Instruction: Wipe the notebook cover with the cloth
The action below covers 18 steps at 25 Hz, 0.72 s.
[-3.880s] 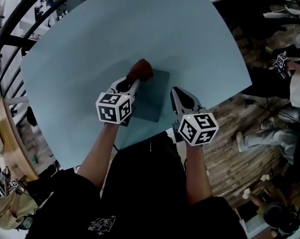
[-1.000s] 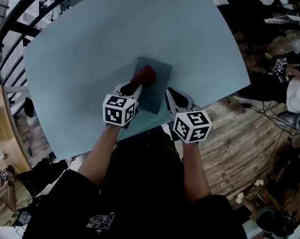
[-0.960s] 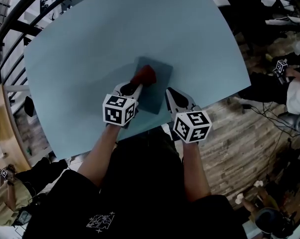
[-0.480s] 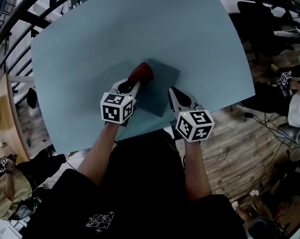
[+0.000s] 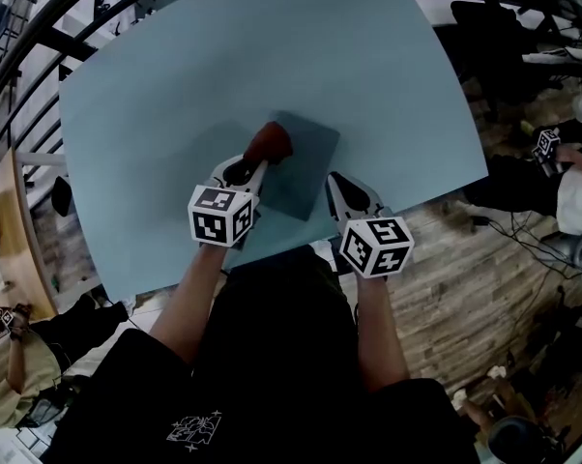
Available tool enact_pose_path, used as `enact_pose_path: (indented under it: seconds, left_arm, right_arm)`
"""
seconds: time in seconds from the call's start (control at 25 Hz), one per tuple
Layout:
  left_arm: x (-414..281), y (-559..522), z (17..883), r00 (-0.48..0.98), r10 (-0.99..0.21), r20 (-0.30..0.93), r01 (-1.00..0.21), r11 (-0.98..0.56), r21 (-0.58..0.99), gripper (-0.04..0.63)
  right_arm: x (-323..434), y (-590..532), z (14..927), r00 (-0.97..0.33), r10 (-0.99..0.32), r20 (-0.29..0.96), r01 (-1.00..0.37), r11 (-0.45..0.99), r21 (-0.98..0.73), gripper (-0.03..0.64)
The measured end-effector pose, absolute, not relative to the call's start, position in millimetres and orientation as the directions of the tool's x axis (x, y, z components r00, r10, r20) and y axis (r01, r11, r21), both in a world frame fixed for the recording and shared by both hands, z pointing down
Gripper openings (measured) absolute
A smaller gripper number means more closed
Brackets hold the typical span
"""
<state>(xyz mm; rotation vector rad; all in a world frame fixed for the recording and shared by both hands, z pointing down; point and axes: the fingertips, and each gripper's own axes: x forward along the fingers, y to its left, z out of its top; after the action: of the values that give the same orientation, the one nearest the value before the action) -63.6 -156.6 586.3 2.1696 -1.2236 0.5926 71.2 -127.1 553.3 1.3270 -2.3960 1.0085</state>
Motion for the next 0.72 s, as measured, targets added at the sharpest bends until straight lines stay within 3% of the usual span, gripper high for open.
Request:
enact_pose_path:
  seconds: [0.72]
  left_arm:
    - [18, -108, 600, 0.610, -0.511, 0.606, -0.777, -0.536, 0.330, 0.071]
  right_arm:
    - [121, -88, 558, -0.482, -0.703, 0.524, -0.860, 0.264, -0.437, 0.008]
